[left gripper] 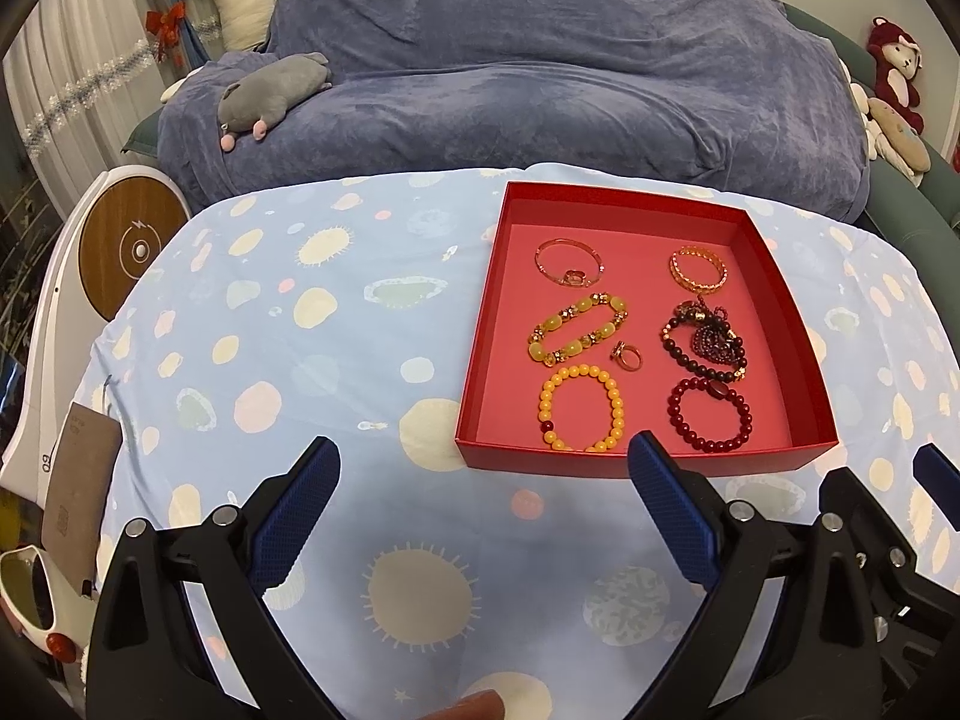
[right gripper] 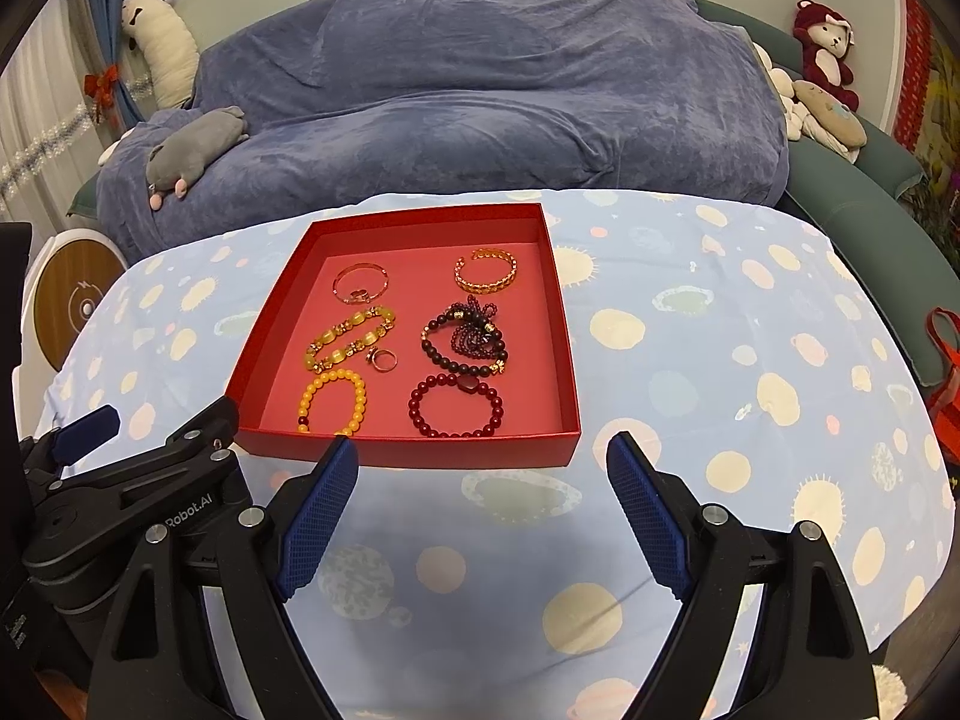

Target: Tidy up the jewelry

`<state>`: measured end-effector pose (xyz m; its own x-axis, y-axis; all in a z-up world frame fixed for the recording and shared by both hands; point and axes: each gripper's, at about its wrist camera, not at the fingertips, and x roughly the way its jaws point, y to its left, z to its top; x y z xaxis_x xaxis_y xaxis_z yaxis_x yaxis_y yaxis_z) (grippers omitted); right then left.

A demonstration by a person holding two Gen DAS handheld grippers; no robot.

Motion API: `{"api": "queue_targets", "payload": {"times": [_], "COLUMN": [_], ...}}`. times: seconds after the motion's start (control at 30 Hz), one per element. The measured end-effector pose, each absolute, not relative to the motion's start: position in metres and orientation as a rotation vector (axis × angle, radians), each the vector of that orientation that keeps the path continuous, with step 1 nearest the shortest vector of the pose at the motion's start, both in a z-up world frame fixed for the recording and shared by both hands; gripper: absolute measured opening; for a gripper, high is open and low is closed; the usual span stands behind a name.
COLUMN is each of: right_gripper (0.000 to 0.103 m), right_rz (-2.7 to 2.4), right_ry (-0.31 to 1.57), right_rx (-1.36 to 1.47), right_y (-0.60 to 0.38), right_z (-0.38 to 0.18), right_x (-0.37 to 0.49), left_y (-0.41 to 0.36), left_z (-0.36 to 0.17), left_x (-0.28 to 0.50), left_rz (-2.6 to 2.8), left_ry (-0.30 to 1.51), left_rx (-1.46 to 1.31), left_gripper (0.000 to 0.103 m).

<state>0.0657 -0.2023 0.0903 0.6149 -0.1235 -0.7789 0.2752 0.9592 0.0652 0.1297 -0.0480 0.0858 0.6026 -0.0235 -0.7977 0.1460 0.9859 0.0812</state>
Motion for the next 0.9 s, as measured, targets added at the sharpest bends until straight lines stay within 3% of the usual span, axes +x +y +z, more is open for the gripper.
{"api": "queue_targets", "payload": {"times": [0.9], "right_gripper": [0.082], "right_rz": [-0.232], "right_ry": [0.883], "right_rx": [0.188], "right_y": [-0.2039], "right_z": [0.0901], "right_x": [0.0645], "left_y": [-0.048], "left_z": [0.0802], "left_x": [0.1292], "left_rz": [-0.109], "left_ry": [0.919], "left_rx": [0.143], "left_gripper": [0.092]}}
